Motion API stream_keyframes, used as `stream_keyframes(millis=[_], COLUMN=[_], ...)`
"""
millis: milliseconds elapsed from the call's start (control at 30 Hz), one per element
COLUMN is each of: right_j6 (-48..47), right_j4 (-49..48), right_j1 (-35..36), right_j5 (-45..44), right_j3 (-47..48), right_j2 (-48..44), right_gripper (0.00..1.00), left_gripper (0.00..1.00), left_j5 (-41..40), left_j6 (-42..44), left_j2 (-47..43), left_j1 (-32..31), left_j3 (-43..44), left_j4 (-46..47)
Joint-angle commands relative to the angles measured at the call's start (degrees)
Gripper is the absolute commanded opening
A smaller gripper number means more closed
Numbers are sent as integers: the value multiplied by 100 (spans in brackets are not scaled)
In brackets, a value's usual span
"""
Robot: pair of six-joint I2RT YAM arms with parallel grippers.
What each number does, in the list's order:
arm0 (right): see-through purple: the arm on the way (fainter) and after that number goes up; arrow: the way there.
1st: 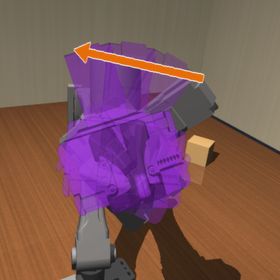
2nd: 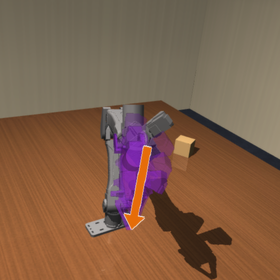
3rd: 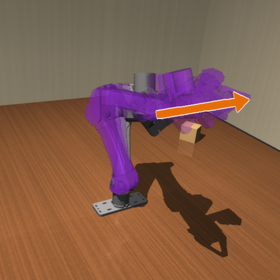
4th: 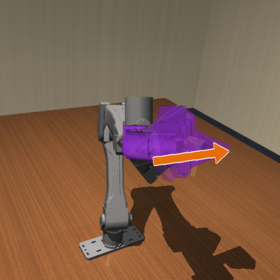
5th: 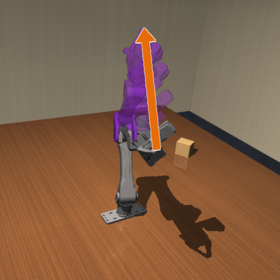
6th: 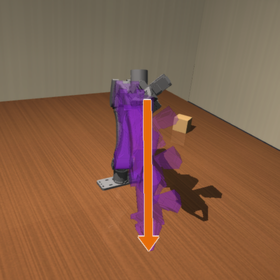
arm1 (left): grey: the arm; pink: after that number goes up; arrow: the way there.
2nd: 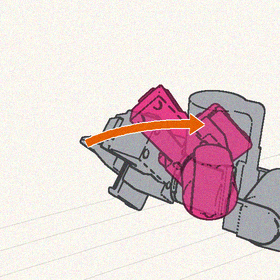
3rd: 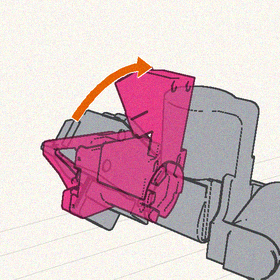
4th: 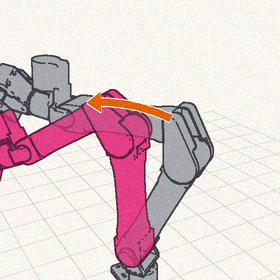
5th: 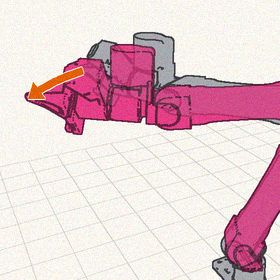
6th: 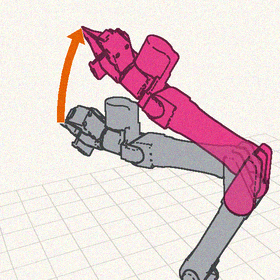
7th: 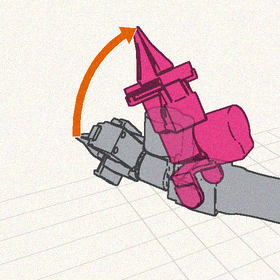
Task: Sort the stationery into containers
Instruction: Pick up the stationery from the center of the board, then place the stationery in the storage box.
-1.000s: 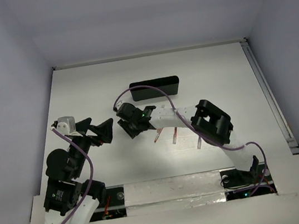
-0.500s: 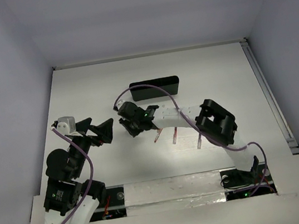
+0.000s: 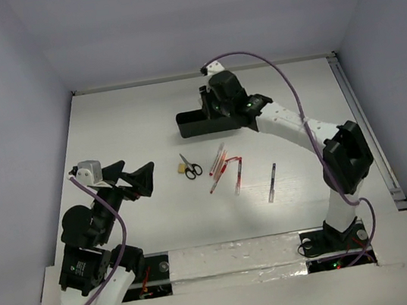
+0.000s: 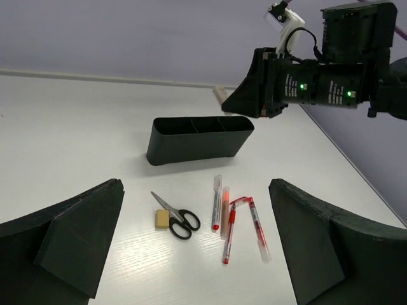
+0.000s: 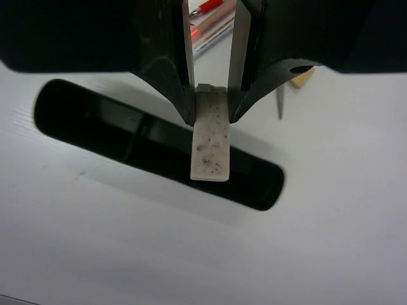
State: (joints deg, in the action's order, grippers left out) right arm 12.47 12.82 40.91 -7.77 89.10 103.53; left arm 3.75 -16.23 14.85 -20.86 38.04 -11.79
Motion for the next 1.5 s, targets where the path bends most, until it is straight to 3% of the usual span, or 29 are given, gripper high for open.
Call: stream_keyframes(millis=[0, 233, 667, 1467], right_j6=[-306, -579, -825, -860], right_j4=[79, 642, 1126, 1162], right_j1=[-310, -768, -821, -821], right_j5=[-5, 320, 601, 478], right_j3=[107, 731, 1434, 1523], right_j2=[44, 449, 1196, 1285], right_gripper=[24, 26, 29, 41], left_gripper=[99, 99, 99, 99], left_j5=[108, 117, 109, 109], left_j6=[14, 23, 32, 32], left_j2=[-44, -35, -9, -9], left_j1=[30, 30, 30, 30], left_j3=[45, 45, 45, 45], left_j4=[327, 327, 327, 327])
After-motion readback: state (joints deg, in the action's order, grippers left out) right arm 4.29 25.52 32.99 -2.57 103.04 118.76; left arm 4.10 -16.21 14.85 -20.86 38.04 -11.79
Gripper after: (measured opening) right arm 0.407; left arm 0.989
